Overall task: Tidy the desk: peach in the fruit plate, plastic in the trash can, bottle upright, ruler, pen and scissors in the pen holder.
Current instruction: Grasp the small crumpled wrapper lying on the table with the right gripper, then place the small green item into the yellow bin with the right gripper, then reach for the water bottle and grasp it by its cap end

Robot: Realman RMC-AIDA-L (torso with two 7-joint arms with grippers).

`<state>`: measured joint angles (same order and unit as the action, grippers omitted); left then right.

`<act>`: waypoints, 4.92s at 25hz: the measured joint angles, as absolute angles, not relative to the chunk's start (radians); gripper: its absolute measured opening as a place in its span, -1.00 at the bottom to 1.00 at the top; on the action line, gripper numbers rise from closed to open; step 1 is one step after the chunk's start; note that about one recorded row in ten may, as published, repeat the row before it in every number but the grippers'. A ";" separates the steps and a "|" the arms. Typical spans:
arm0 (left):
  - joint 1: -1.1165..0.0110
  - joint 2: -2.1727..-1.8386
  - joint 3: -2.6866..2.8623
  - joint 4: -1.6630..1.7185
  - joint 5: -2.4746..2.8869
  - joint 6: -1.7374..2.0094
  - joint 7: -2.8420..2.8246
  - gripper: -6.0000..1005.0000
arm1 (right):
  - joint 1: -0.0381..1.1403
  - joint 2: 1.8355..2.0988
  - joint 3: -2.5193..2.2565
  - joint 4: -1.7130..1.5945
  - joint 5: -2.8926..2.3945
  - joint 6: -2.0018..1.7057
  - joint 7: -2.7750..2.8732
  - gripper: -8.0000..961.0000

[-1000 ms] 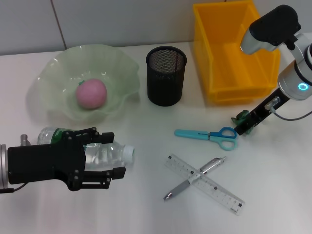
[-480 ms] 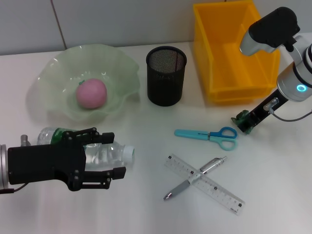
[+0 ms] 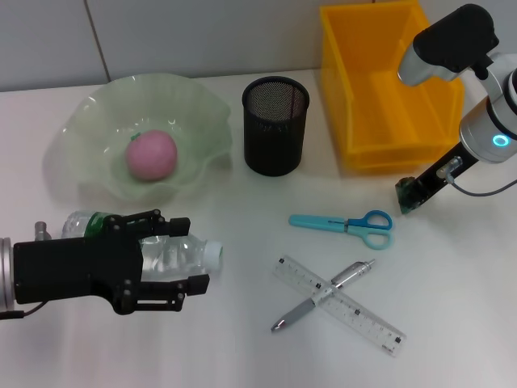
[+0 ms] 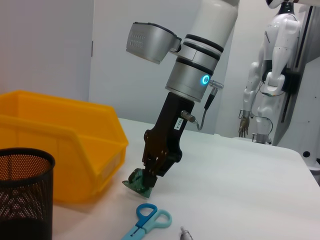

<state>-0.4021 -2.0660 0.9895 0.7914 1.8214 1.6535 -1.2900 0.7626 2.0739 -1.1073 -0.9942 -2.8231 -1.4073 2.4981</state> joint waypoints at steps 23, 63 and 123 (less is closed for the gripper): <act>-0.407 -2.062 0.975 0.792 1.821 1.654 -1.285 0.66 | 0.765 2.068 -1.054 -1.293 -2.721 -1.631 2.498 -0.84; -0.408 -2.059 0.960 0.802 1.825 1.659 -1.284 0.64 | 0.774 2.030 -0.910 -1.104 -2.587 -1.228 2.458 0.69; -0.922 -2.061 1.508 0.980 2.450 1.494 -1.827 0.61 | 0.463 2.044 -0.896 -0.837 -1.982 -1.519 1.392 0.69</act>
<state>-0.9224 -2.0610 1.5075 0.9795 2.4503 1.4942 -1.8266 0.4631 2.0439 -0.8958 -0.8372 -1.9823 -1.5193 1.3920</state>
